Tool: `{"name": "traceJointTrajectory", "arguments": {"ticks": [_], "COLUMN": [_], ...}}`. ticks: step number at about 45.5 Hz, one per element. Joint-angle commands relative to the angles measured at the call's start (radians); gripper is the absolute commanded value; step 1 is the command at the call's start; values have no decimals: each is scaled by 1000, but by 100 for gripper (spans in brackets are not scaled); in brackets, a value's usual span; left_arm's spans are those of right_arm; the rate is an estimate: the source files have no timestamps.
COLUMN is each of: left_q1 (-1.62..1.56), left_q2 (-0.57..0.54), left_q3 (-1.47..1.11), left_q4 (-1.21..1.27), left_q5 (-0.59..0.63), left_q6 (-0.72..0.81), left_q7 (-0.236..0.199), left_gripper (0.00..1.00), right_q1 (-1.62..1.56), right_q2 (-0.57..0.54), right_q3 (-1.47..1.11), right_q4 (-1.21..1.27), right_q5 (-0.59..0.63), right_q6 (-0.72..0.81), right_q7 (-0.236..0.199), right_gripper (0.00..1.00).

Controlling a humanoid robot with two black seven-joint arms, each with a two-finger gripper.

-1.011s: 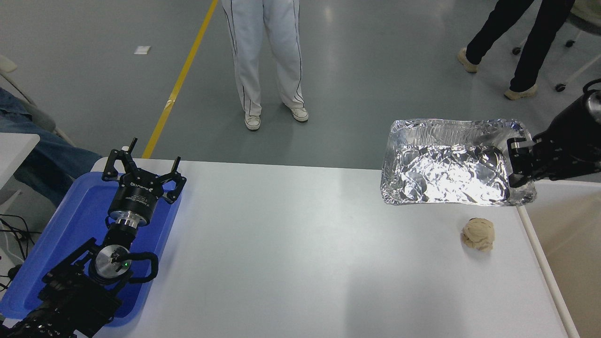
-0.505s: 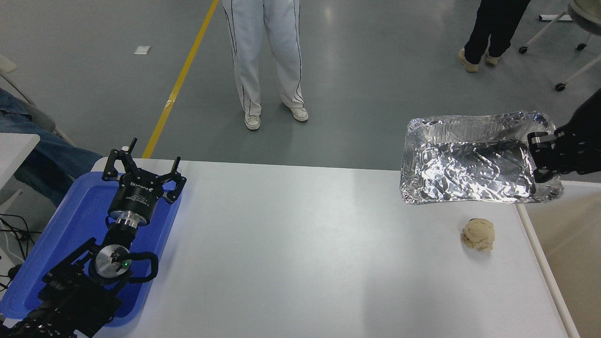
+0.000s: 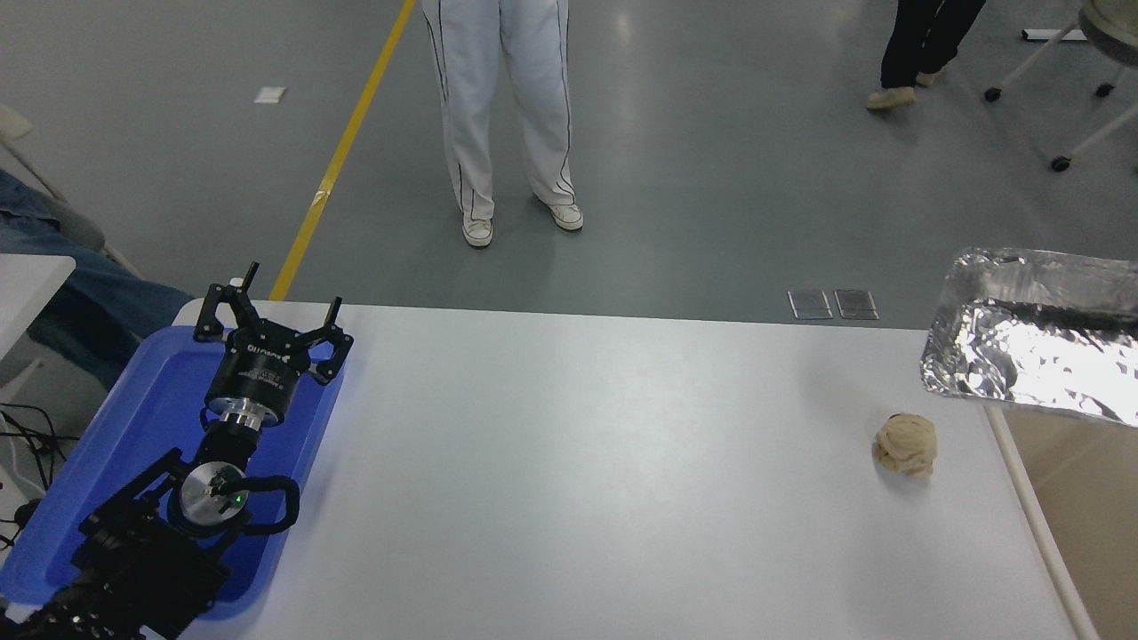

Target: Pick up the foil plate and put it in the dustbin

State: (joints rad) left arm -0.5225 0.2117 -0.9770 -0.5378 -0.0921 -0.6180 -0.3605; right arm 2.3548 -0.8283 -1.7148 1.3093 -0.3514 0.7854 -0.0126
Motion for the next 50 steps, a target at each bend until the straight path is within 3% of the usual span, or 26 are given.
{"name": "traceJointTrajectory", "arguments": {"ticks": [1,29,41,50], "left_q1": [-1,1,-1,-1], "left_q2": [0,0,0,0], "left_q3": [0,0,0,0], "left_q4": [1,1,-1,1], "left_q5": [0,0,0,0], "left_q6": [0,0,0,0], "left_q7": [0,0,0,0], "left_gripper": [100,100,100,100], "right_q1": [-23,-270,-586,-791], "right_q2": [-92,-137,-137,-137], "right_q3": [-77,63,253,395], "right_q4": [-53,-193,-328,-413], "right_q5": [-51,-25,94,156], "right_q6": [0,0,0,-204], "right_q7": [0,0,0,0], "right_gripper": [0,0,0,0]}}
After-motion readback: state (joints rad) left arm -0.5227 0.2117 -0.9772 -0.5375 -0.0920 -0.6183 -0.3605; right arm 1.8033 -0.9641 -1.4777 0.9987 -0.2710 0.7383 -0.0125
